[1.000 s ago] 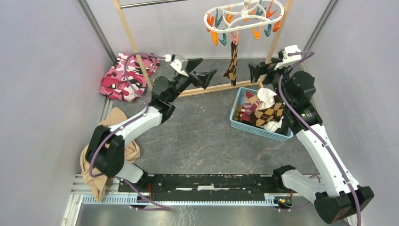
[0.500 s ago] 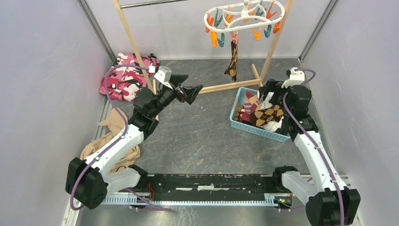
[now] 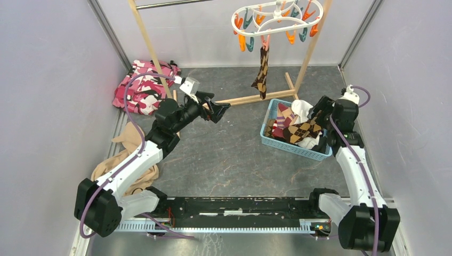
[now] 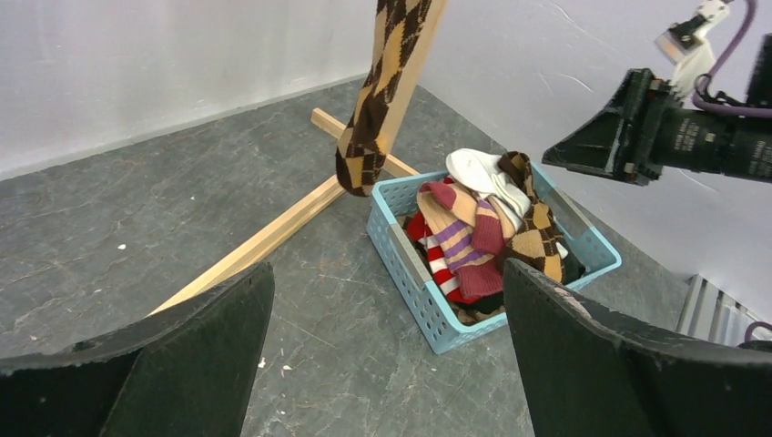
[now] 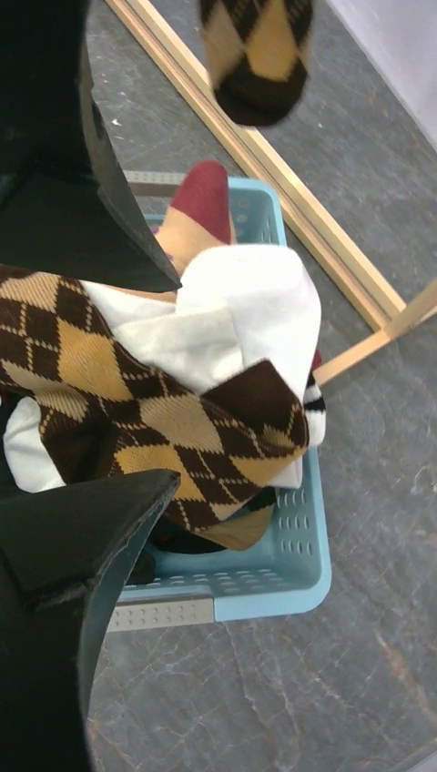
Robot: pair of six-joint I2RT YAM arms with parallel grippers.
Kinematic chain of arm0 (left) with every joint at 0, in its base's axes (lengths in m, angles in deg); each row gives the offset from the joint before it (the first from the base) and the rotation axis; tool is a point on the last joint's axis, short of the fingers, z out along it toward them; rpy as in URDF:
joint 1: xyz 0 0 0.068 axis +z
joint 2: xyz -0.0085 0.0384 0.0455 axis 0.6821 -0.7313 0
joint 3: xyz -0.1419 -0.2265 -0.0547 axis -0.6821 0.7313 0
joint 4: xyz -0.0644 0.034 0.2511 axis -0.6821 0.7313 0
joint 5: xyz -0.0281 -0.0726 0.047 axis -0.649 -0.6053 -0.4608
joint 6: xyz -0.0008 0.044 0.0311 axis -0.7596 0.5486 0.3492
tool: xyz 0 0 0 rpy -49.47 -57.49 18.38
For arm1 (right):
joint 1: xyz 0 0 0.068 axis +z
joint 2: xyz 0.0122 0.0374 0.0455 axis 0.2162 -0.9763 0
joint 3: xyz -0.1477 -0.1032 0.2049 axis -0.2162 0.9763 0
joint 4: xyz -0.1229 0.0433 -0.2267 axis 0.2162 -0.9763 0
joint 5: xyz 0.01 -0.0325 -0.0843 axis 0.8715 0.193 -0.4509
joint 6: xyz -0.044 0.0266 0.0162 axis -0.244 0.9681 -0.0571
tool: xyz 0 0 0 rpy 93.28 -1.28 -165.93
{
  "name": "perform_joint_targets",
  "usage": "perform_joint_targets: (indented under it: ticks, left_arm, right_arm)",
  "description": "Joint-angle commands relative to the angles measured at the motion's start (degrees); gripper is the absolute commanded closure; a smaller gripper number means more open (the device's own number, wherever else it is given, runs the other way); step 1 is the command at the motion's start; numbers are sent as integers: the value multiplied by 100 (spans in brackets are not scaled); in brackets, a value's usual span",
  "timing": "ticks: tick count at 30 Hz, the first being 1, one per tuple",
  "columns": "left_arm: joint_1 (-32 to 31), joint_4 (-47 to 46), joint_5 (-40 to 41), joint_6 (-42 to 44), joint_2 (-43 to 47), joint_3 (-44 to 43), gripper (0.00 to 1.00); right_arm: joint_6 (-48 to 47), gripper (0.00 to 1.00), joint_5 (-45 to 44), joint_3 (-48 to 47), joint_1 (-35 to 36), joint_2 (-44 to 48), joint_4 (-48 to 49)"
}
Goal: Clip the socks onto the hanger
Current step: Pick up the sock from the bin.
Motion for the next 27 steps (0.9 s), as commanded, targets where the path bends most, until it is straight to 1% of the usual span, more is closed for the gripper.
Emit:
perform_joint_targets:
  ticks: [1, 3, 10, 17, 20, 24, 27]
  left_arm:
    - [31, 42, -270, -125, -36, -219, 1]
    - [31, 105, -302, -80, -67, -276, 1]
    - [45, 176, -309, 93, -57, -271, 1]
    - [66, 139, -352, 212, -241, -395, 2]
    - [76, 137, -411, 260, -346, -469, 2]
    - [89, 133, -466, 302, -450, -549, 2]
    - [101, 132, -488, 336, -504, -591, 2]
  right_arm:
    - [497, 25, 102, -69, -256, -365, 189]
    - [529, 28, 226, -95, -305, -491, 297]
    - [516, 31, 580, -70, -437, -829, 493]
    - [400, 34, 554, -68, -506, -1128, 577]
    - [308, 38, 486, -189, -553, -1274, 636]
    - [246, 47, 463, -357, -581, -1528, 735]
    - [248, 51, 480, -420, -589, -1664, 820]
